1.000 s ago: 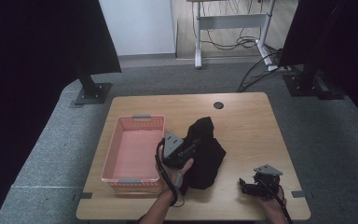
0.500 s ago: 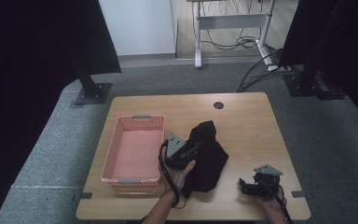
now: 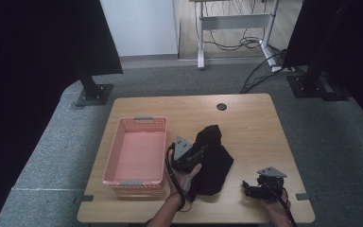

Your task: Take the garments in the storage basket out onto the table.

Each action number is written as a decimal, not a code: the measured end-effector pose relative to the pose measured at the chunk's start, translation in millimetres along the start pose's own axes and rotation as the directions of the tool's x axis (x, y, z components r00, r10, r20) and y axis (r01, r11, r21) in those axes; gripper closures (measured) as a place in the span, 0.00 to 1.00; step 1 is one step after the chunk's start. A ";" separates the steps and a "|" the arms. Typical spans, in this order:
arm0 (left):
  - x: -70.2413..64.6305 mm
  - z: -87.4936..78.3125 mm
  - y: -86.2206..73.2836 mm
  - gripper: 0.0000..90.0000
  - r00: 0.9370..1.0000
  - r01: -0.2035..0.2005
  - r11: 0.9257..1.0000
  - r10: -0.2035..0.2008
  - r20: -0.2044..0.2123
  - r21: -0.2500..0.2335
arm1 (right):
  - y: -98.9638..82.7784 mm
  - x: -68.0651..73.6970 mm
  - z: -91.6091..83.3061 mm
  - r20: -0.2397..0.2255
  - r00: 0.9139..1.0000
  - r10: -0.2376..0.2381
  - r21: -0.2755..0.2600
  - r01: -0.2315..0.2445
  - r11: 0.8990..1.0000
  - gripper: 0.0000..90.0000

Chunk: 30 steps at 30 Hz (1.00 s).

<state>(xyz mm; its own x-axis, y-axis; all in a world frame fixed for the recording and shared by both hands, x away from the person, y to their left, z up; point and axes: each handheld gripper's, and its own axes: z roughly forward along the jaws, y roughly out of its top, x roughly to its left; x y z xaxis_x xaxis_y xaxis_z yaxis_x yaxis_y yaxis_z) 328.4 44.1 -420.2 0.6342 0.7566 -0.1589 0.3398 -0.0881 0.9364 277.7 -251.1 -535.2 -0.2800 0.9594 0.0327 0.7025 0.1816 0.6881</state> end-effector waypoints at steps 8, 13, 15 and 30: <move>1.2 2.8 -6.4 0.76 1.000 0.007 1.000 -0.007 -0.002 0.012 | -0.1 -0.1 -0.1 0.000 1.000 -0.001 0.000 0.001 1.000 0.05; 2.0 2.1 -8.4 0.76 1.000 0.005 1.000 -0.005 -0.003 0.016 | -0.1 -0.1 -0.1 0.000 1.000 -0.001 0.000 0.001 1.000 0.05; 2.7 2.0 -10.3 0.76 1.000 0.004 1.000 -0.004 -0.003 0.020 | -0.1 0.0 0.0 0.000 1.000 -0.001 -0.001 0.001 1.000 0.05; 3.6 -2.9 -20.6 0.76 1.000 -0.009 1.000 0.009 -0.003 0.029 | -0.1 0.0 0.0 0.000 1.000 0.000 0.000 0.000 1.000 0.05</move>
<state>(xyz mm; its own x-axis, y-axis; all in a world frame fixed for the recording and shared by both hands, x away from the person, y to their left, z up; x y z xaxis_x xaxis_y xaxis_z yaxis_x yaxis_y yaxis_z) 321.7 50.6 -439.1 0.6350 0.7579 -0.1494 0.3540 -0.1137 0.9283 277.6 -251.1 -535.3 -0.2802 0.9594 0.0324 0.7023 0.1819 0.6883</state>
